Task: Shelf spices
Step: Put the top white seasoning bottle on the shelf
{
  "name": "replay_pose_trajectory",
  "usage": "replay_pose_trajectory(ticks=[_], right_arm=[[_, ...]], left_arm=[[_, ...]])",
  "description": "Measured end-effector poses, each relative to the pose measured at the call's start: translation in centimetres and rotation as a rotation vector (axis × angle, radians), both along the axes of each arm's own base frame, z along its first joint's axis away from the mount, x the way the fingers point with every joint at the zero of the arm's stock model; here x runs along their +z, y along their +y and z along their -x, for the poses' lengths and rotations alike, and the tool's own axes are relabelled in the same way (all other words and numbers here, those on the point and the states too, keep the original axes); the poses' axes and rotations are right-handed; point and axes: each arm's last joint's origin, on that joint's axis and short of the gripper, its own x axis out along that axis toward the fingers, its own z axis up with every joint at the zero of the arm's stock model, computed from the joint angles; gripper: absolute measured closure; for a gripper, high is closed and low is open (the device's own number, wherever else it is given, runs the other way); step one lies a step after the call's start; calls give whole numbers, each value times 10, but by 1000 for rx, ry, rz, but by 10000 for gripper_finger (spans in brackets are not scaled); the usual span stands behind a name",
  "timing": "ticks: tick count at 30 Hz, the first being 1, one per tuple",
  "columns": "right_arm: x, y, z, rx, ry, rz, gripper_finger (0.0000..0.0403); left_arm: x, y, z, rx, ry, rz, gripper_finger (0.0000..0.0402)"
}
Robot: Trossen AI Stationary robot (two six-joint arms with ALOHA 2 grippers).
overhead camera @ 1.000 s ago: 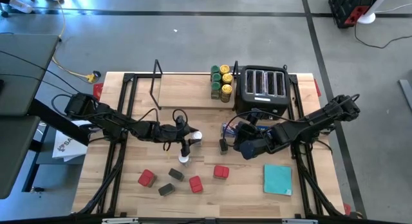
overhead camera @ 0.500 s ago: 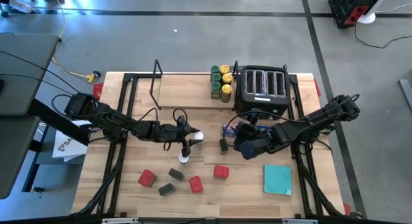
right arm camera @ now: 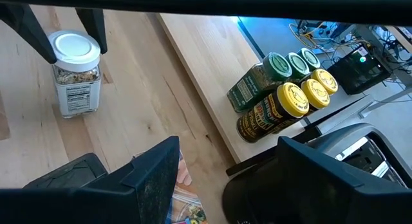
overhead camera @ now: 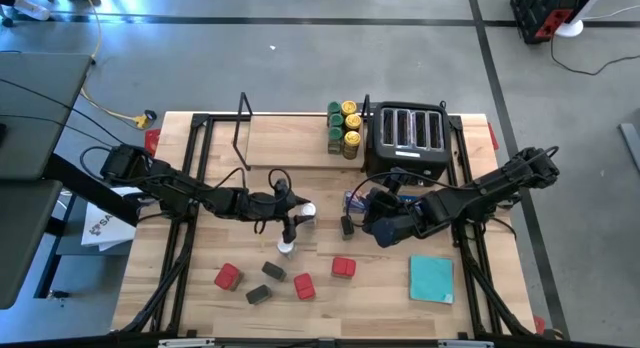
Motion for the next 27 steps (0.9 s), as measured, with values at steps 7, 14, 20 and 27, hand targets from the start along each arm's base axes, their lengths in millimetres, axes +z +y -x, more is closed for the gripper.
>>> replay_pose_trajectory(ticks=[7,14,20,27], right_arm=[[0,0,0,0,0,0,146],[0,0,0,0,0,0,146],[0,0,0,0,0,0,146],[0,-1,0,-2,4,8,146]], left_arm=[[24,5,-7,21,19,-16,202],[78,43,-24,59,143,-194,203],[100,115,-22,79,129,-227,204],[103,198,-4,107,52,-186,204]])
